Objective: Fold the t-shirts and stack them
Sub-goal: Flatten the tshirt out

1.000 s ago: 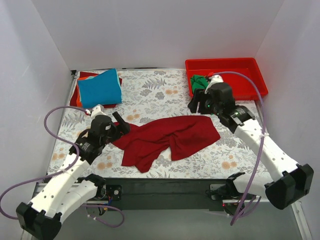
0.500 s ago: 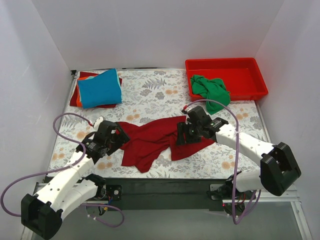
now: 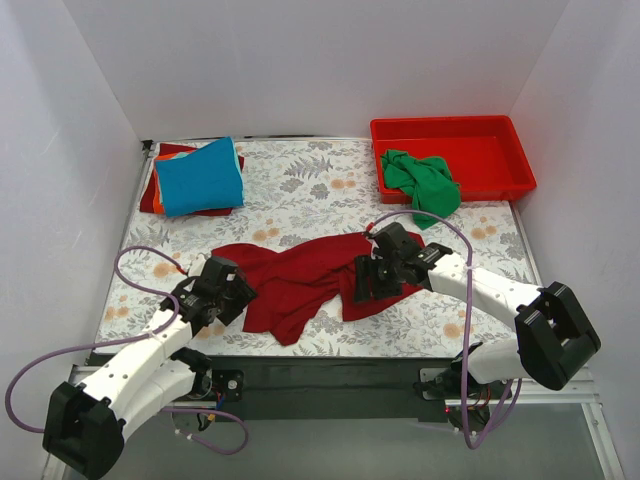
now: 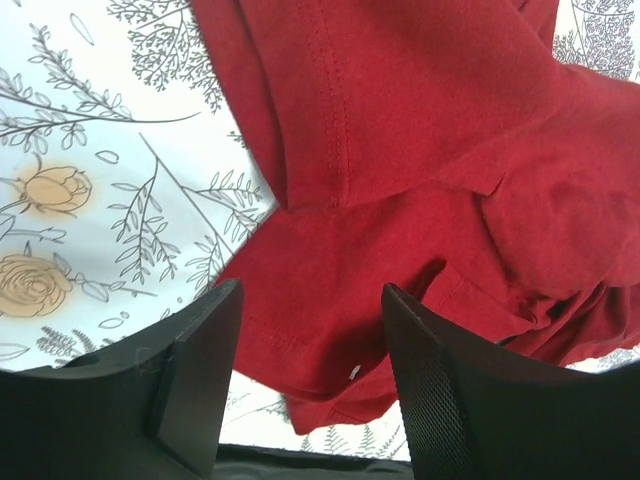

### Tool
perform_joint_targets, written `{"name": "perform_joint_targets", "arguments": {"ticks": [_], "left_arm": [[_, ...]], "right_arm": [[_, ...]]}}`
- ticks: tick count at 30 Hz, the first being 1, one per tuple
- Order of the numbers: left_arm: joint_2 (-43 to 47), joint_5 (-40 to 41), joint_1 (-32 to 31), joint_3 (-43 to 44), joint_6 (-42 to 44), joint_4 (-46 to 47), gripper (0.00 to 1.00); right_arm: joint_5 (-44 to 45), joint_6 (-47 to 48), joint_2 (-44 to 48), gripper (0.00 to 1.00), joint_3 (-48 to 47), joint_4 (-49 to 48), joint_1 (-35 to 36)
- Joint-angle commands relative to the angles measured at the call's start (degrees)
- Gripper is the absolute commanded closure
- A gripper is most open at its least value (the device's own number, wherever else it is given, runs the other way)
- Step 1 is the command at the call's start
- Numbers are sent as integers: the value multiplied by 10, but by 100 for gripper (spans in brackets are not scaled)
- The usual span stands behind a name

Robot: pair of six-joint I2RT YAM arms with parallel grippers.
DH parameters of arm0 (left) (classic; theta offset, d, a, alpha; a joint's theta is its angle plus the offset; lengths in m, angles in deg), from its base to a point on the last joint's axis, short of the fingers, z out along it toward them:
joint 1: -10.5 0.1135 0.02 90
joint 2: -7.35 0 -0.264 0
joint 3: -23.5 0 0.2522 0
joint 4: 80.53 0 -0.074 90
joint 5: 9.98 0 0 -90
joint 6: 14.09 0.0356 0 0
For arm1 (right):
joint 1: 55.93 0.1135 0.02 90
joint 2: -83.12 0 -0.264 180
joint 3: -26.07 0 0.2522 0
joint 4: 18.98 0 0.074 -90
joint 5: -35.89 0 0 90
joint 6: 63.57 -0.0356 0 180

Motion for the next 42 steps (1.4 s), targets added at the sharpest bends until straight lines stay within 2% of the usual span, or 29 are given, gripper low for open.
{"name": "perform_joint_targets", "arguments": {"ticks": [1,7,13,22,33,37,42], "left_arm": [[-10,11,-2,-8,-10,41,44],[-38,27,-1,-5,4,70,52],[-64,5,26,-8,18,100,52],[-70,-10,50,-17,36,126,53],[-76,-11,52,-30,32,126,58],[-76,-11,54,-40,33,136,60],[-78,-11,60,-54,42,157,70]], "right_arm": [[-10,-10,7,34,10,-14,3],[-18,11,4,35,12,-13,12],[9,19,-14,35,-16,3,69],[23,13,-50,35,-37,4,105],[58,16,-81,36,-50,10,133],[68,20,-95,36,-59,10,142],[87,30,-125,38,-82,13,158]]}}
